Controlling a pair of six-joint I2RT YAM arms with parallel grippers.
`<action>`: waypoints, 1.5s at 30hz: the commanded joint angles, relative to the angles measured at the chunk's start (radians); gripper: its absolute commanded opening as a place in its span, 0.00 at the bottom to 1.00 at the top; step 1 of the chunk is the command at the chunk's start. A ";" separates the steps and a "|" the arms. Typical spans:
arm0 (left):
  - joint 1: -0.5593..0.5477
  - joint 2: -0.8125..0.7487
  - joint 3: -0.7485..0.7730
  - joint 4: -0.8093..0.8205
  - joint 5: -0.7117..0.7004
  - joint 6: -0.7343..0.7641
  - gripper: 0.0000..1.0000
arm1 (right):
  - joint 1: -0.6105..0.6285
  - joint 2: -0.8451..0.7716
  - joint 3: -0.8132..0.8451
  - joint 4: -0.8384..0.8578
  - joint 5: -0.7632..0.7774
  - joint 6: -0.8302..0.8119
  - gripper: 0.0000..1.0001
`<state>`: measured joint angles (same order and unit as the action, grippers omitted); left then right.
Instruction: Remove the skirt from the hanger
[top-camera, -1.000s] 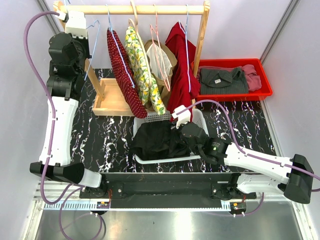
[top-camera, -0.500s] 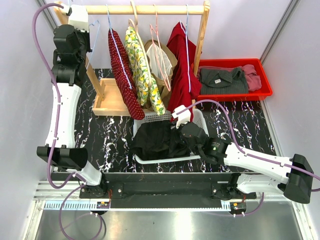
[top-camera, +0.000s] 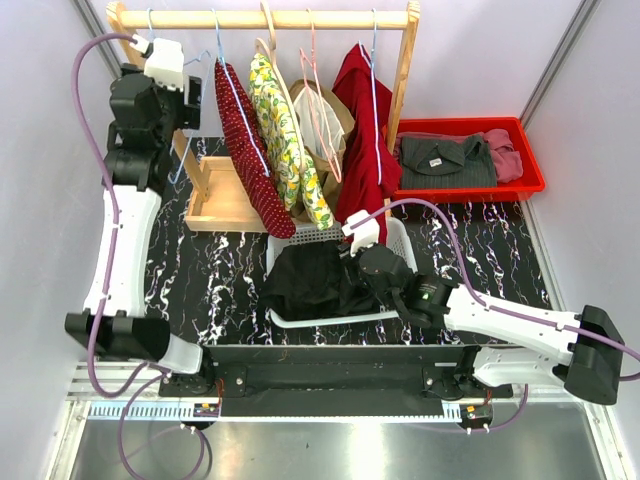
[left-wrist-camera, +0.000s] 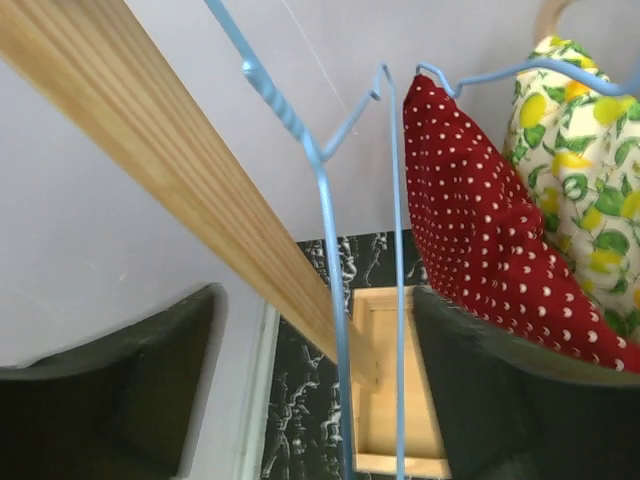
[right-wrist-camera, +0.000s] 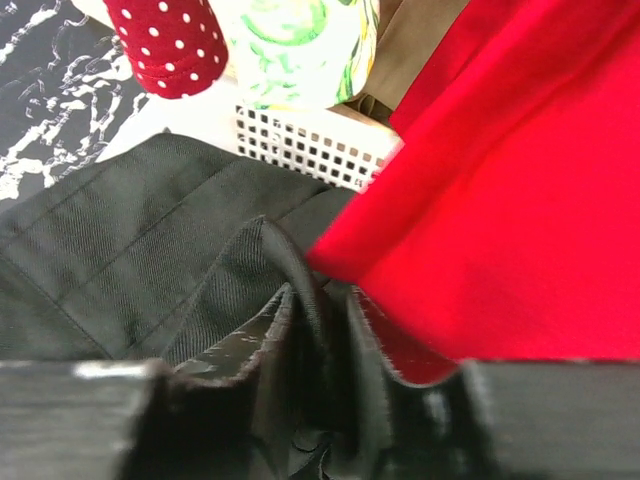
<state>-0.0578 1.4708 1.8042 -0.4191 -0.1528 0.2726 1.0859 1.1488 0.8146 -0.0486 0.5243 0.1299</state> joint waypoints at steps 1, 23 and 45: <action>0.001 -0.121 -0.017 0.029 0.021 0.022 0.98 | 0.008 0.015 0.047 0.033 0.051 0.002 0.49; -0.332 -0.035 0.129 -0.073 -0.056 -0.092 0.99 | 0.008 0.496 0.291 -0.606 0.615 0.464 0.89; -0.382 0.042 0.047 0.039 -0.306 -0.018 0.55 | 0.022 -0.362 0.008 -0.161 0.326 0.198 0.92</action>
<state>-0.4385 1.5143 1.8595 -0.4526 -0.4095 0.2325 1.0981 0.8486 0.8215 -0.2943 0.9234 0.3660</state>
